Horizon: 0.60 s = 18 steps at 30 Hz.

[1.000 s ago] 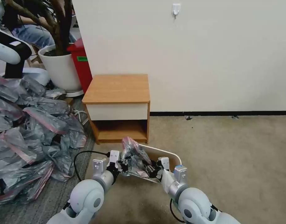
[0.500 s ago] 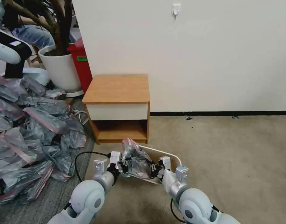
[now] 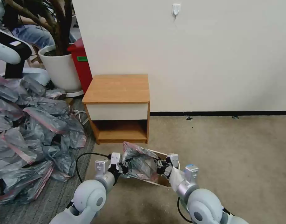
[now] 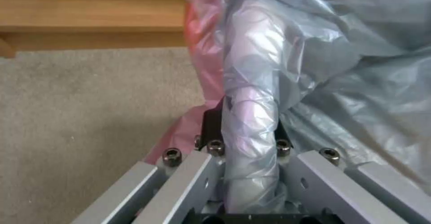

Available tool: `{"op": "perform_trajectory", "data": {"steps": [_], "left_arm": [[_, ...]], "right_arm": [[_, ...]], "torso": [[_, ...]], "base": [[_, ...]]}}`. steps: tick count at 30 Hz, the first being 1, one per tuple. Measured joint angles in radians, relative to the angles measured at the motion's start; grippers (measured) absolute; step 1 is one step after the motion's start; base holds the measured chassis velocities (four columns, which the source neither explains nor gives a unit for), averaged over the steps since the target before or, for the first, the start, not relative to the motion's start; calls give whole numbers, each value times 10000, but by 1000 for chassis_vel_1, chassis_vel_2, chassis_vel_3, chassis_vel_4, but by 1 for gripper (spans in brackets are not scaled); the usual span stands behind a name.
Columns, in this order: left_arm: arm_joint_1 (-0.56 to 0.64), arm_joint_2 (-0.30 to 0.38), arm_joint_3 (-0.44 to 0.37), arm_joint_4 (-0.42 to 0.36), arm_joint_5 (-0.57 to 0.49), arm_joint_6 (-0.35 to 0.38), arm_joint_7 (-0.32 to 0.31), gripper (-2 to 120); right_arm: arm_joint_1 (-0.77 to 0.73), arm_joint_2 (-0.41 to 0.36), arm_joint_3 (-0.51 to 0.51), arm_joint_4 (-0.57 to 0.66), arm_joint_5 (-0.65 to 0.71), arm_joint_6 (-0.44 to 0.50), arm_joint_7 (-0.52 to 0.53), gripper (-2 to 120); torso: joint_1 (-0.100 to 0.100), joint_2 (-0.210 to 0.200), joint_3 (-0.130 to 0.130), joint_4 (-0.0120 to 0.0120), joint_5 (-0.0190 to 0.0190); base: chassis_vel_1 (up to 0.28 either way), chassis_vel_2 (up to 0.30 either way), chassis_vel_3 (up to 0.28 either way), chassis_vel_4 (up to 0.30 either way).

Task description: Pick up the garbage bag from the table and place it over the trash can.

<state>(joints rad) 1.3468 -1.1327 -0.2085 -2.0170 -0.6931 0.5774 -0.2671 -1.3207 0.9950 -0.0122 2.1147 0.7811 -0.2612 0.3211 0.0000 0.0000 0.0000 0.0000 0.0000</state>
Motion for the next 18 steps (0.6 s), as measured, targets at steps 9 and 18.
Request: {"op": "perform_trajectory", "data": {"steps": [9, 18], "left_arm": [[-78, 18, 48, 179, 113, -57, -5, 3], [12, 101, -38, 279, 555, -315, 388, 3]], "right_arm": [[-58, -286, 535, 236, 327, -189, -1, 0], [-35, -739, 1145, 220, 958, -691, 200, 0]], "torso": [[0, 0, 0, 0, 1], [0, 0, 0, 1, 1]], "base": [[0, 0, 0, 0], [0, 0, 0, 0]]}}
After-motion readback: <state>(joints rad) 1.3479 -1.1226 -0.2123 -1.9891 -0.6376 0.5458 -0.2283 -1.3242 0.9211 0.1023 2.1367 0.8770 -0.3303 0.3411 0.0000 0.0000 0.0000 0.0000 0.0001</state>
